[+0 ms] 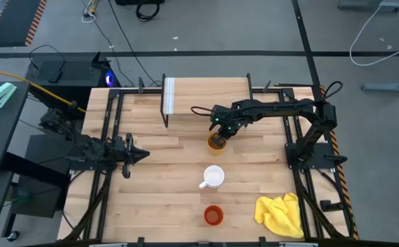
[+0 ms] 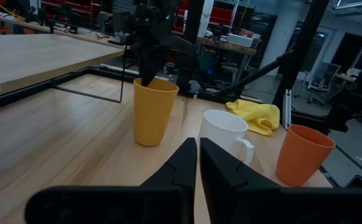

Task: Stack small to large cups/mugs on shelf
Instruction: Put the yellow cup on the shelf

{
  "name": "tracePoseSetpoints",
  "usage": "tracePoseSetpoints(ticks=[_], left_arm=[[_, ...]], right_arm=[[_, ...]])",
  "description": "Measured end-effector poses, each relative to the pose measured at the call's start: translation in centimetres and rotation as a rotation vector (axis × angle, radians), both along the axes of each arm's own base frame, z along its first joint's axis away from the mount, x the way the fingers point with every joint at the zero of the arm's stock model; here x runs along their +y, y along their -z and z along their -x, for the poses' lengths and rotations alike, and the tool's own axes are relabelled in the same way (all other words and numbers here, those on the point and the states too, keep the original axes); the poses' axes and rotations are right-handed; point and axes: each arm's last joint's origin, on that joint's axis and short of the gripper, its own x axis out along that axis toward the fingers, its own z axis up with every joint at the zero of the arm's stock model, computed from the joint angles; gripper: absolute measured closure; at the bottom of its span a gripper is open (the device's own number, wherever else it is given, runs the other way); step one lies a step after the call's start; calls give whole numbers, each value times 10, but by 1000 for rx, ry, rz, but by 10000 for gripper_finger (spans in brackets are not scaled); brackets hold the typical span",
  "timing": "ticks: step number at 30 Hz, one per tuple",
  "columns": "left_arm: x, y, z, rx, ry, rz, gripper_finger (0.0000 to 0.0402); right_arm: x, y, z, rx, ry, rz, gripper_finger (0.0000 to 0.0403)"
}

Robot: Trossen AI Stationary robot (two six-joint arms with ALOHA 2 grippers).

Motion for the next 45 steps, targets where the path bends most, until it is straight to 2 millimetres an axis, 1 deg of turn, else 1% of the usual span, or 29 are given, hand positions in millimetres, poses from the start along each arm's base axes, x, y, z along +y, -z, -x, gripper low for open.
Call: tracePoseSetpoints(ticks=[2, 6, 10, 14, 17, 22, 27, 30, 33, 36, 41, 45], left_arm=[[0, 0, 0, 0, 0, 0, 372], [0, 0, 0, 0, 0, 0, 378], [0, 0, 0, 0, 0, 0, 383], [0, 0, 0, 0, 0, -1, 382], [0, 0, 0, 0, 0, -1, 381], [0, 0, 0, 1, 0, -6, 387], [0, 0, 0, 1, 0, -7, 388], [0, 0, 0, 1, 0, -7, 383], [0, 0, 0, 1, 0, -8, 380], [0, 0, 0, 1, 0, -8, 381], [0, 0, 0, 0, 0, -5, 389], [0, 0, 0, -1, 0, 17, 386]], right_arm=[[0, 0, 0, 0, -3, 1, 382], [0, -5, -1, -2, -31, 10, 395], [2, -19, -4, -26, -55, 20, 393], [4, -40, -4, -23, -79, 25, 397], [4, -64, -3, -22, -78, 43, 397], [2, -117, 6, -55, -55, 102, 398], [-10, -172, 26, -128, 19, 191, 398], [-23, -192, 42, -146, 78, 208, 398], [-38, -200, 56, -126, 138, 211, 398], [-56, -202, 63, -128, 183, 214, 398], [-89, -198, 76, -112, 237, 190, 398], [-117, -193, 87, -81, 300, 196, 398]])
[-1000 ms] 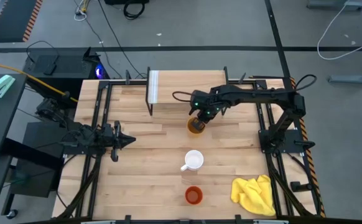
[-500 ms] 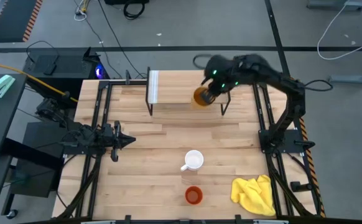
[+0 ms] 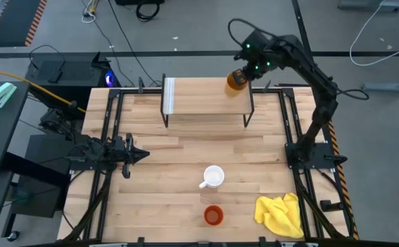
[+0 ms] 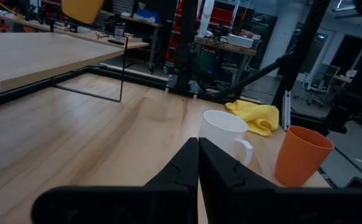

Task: Stack small to large cups/mugs on shelf
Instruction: Put the yellow cup on the shelf

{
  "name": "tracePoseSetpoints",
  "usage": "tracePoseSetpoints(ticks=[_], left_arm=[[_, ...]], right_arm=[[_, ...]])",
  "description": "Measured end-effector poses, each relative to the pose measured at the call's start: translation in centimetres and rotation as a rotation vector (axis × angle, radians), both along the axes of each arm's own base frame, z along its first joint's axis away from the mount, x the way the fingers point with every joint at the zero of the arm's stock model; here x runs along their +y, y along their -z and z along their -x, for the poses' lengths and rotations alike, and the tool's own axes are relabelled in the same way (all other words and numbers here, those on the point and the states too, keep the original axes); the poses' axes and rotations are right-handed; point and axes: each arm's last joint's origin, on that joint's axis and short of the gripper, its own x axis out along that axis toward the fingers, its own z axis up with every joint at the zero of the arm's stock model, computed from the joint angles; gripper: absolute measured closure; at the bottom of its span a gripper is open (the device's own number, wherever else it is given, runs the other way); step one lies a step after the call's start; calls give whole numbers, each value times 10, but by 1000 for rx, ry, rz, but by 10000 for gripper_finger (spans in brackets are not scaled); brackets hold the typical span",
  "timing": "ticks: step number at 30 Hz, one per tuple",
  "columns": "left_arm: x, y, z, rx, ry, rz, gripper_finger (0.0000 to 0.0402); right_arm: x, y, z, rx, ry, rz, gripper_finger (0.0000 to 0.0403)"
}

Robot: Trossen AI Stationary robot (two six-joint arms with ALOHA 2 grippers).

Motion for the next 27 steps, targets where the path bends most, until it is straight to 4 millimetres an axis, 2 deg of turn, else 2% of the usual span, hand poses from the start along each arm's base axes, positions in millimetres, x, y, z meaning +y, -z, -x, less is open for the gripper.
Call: tracePoseSetpoints(ticks=[6, 11, 16, 27], left_arm=[[0, 0, 0, 0, -1, 6, 380], [0, 0, 0, 0, 0, 5, 388], [0, 0, 0, 1, -1, 6, 386], [0, 1, 0, 7, -1, 4, 387]], right_arm=[[-31, 15, 3, 34, 32, -42, 398], [-45, 30, -5, 72, 18, -76, 398], [-49, 38, -12, 93, -2, -92, 397], [-51, 37, -9, 96, 4, -85, 396]])
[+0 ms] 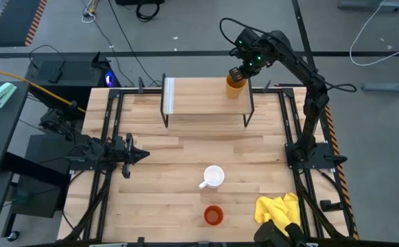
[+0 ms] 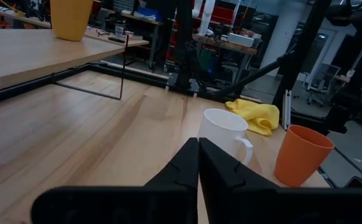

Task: Stack small to large cups/mugs on shelf
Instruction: Put the yellow cup on the shelf

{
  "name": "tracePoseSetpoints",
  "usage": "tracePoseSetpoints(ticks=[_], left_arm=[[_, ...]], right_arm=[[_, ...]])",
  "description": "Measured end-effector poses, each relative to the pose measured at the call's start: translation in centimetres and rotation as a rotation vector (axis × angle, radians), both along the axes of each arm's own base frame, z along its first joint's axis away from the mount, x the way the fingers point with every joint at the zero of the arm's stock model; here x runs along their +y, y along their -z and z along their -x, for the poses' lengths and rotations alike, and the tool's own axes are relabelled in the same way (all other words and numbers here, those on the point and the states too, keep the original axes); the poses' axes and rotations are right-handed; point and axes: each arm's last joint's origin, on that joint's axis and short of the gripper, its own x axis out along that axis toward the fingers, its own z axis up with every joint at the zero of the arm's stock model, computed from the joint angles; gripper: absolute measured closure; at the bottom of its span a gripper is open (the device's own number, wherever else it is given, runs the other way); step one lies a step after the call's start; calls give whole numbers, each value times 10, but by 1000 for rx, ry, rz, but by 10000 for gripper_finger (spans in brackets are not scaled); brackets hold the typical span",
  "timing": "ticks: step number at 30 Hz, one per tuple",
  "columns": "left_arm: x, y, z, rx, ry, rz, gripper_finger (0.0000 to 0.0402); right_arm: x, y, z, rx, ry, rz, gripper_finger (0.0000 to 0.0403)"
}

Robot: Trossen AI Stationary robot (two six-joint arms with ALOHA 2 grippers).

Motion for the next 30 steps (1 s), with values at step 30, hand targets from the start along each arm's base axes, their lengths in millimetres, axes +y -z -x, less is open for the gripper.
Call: tracePoseSetpoints(ticks=[30], left_arm=[[0, 0, 0, -1, 0, 0, 377]], right_arm=[[0, -1, 1, 18, 17, 25, 334]])
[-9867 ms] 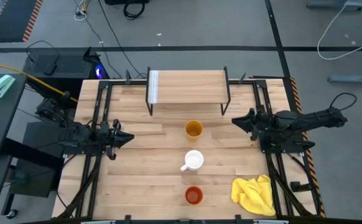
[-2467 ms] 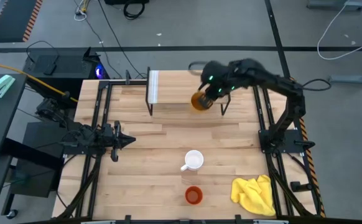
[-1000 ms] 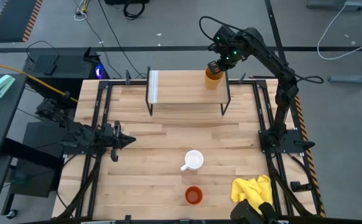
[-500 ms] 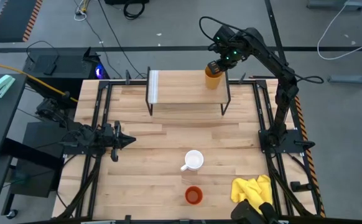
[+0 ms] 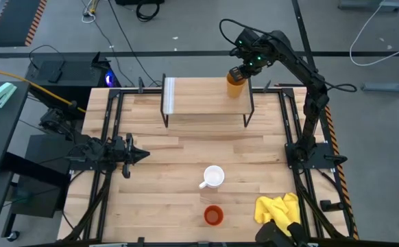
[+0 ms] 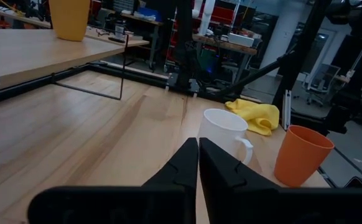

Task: Stack small to large cups/mugs on shelf
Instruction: Put the yellow cup on the shelf, then put the orange cup on the shelf

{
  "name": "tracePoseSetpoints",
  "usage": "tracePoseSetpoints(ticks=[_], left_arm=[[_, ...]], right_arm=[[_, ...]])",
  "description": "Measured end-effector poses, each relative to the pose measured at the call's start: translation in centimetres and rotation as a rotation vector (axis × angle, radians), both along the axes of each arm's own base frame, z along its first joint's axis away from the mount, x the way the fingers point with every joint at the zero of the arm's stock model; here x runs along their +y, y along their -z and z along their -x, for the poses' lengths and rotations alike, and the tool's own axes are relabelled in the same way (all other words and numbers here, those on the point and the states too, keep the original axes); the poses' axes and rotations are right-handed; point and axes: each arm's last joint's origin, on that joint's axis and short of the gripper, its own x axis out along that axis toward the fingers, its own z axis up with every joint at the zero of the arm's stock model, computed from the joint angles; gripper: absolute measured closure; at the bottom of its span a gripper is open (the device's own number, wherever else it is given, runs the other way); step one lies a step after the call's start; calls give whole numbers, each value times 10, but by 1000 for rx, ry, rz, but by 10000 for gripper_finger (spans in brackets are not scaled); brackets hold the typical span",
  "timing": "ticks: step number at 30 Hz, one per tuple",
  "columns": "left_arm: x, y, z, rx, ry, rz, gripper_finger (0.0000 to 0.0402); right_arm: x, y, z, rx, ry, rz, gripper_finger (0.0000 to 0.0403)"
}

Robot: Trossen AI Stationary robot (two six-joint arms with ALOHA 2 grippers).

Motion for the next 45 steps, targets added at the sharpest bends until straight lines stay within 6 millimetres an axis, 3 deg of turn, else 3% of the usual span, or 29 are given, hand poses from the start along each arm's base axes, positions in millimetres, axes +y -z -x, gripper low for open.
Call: tracePoseSetpoints(ticks=[7, 15, 20, 27, 32, 39, 45], left_arm=[[0, 0, 0, 0, 0, 0, 385], [0, 0, 0, 1, 0, 0, 377], [0, 1, 0, 6, 0, 9, 375], [0, 1, 0, 8, -1, 19, 384], [0, 1, 0, 8, -1, 23, 383], [0, 1, 0, 3, -2, 63, 378], [0, 1, 0, 0, -3, 94, 385]], right_arm=[[9, -15, 12, -25, 15, 45, 334], [33, -40, 30, -100, 37, 99, 333], [72, -56, 26, -177, -36, 107, 334], [158, -66, 12, -269, -227, 31, 335], [220, -41, 11, -192, -293, -10, 335], [293, 27, 17, 8, -306, -40, 335], [339, 81, 21, 8, -368, -56, 335]])
